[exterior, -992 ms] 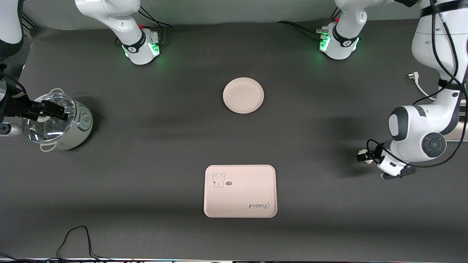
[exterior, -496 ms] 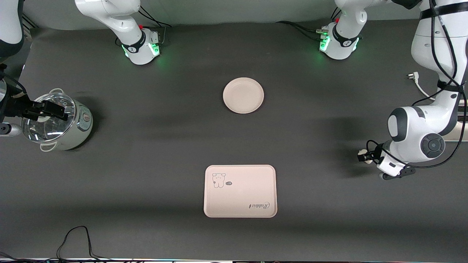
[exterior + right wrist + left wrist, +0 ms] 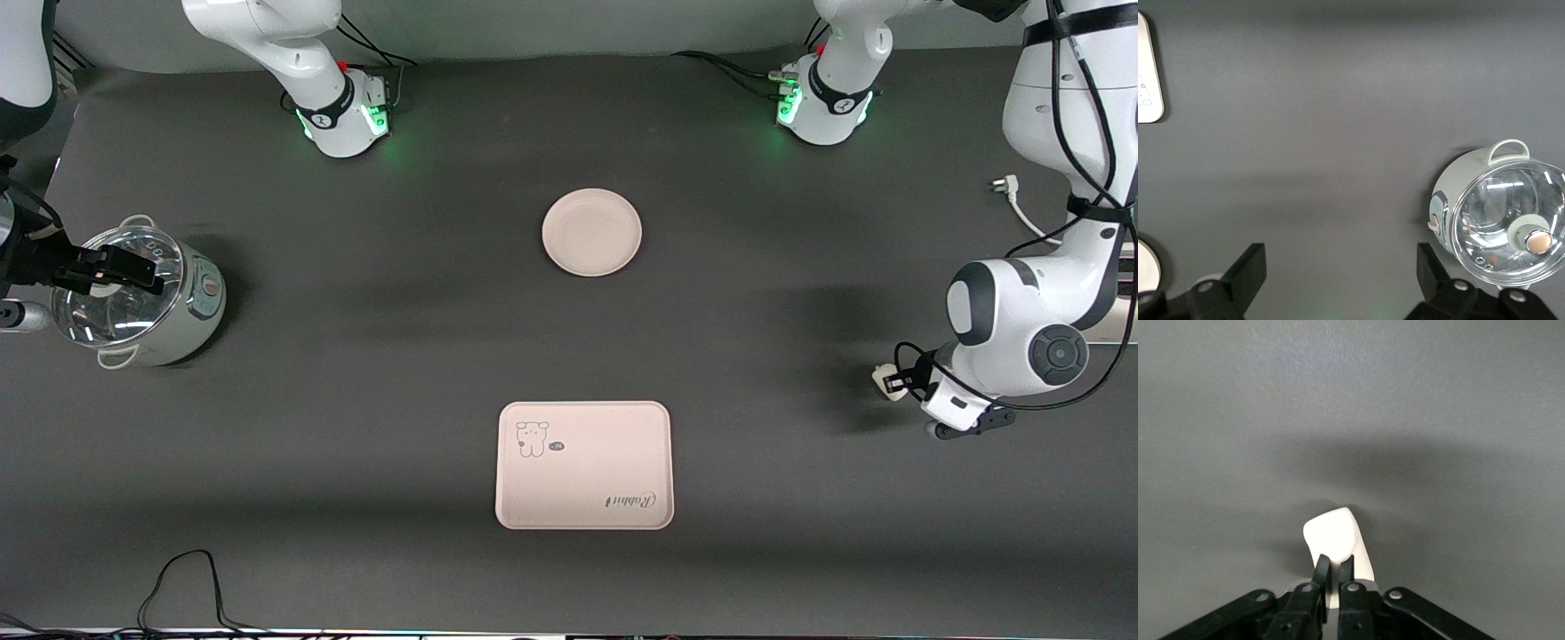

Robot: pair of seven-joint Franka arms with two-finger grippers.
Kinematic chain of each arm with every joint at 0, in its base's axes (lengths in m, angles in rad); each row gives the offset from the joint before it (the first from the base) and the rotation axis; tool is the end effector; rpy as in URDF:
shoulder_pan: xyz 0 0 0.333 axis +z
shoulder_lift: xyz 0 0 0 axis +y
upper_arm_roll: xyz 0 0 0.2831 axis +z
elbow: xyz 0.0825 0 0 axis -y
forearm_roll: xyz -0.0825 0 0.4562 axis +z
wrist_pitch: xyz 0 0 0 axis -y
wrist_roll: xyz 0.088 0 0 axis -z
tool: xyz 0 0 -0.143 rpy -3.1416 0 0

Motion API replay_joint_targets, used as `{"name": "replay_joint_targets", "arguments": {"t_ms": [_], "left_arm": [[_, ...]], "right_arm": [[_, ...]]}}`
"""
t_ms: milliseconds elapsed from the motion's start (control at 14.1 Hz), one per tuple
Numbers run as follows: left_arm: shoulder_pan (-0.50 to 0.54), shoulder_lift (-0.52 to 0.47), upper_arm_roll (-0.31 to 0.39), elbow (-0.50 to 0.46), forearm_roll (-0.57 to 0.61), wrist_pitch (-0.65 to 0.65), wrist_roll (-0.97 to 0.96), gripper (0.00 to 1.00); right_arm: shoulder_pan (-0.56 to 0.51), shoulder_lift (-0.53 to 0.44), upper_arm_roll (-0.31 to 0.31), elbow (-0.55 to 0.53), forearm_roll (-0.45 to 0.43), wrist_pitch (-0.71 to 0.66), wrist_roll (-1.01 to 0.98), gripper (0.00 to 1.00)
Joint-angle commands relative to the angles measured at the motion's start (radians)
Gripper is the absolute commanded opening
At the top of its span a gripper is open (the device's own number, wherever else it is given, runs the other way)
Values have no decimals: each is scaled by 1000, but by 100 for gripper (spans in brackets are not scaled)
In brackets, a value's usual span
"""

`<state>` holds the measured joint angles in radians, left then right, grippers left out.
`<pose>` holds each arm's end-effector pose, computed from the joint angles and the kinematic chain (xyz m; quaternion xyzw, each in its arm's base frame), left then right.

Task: Place bun in plate and plate on tray
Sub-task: 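Lift the bun and carry it over the white plate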

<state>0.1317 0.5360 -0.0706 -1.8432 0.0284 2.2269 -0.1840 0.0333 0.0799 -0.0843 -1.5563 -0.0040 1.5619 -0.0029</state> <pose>0.6546 0.0401 0.1075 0.9904 0.1160 -0.0756 0.0031 0.6417 -0.0320 0.5122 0.9990 -0.0240 -0.0371 0.0044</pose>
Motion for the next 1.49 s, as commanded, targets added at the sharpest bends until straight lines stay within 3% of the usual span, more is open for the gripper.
{"name": "replay_joint_targets", "arguments": {"t_ms": [0, 354, 567, 780, 921, 1205, 1417], "left_arm": [[5, -183, -5, 8, 2, -220, 4, 0], [-1, -569, -9, 22, -5, -625, 46, 0], [-9, -685, -12, 21, -63, -731, 32, 0], [-30, -711, -90, 28, -123, -762, -87, 0], [-62, -714, -196, 48, -154, -745, -202, 0], [-144, -670, -434, 39, -171, -592, -510, 0], [-268, -591, -476, -23, -166, -430, -669, 0]], "right_arm": [[8, -5, -3, 2, -21, 6, -19, 100], [-1, -5, -9, -1, -11, 23, -22, 100], [-1, -11, -9, -2, -11, 21, -22, 100], [-1, -20, -14, -5, -11, 12, -22, 100], [7, -23, -26, -4, -11, 6, -22, 100], [8, -22, -25, -5, -11, 6, -22, 100], [10, -22, -25, -7, -11, 4, -20, 100]]}}
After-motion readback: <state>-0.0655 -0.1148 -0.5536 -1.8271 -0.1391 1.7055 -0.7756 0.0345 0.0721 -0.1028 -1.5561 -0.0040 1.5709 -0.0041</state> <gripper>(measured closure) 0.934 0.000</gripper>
